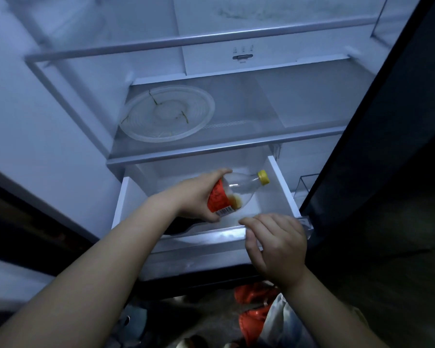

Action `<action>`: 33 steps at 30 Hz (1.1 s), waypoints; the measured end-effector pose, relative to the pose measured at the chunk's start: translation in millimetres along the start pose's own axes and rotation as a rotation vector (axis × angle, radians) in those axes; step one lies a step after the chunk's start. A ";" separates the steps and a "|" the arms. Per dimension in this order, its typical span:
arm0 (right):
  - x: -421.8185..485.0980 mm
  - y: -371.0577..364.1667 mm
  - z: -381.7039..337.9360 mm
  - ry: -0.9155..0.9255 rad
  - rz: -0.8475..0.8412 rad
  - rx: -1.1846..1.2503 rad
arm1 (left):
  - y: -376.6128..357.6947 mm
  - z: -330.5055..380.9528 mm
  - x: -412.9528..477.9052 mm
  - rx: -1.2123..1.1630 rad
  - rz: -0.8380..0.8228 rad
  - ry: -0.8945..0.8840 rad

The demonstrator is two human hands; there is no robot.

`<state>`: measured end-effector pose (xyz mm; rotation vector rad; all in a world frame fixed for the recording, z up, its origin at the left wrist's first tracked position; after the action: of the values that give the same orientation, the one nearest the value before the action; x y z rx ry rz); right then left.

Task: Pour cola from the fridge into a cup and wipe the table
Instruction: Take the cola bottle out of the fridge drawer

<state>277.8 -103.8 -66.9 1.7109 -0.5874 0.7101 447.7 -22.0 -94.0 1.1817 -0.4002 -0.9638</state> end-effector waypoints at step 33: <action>6.4 6.7 -11.9 -0.152 -0.089 0.213 | 71.9 55.9 -210.0 -0.701 1.088 0.140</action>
<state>275.7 -94.0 -55.6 1.9892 -0.5514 0.5994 320.5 117.6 35.2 0.2629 -0.4558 -0.0239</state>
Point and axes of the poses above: each hand's wrist, its own x-axis towards the middle knuckle, its own y-axis out of the back of the hand, z = x × y, the point moved 7 cm from there along x, towards the middle knuckle, and after that the axes turned 1 degree about x, right-handed, at the moved point
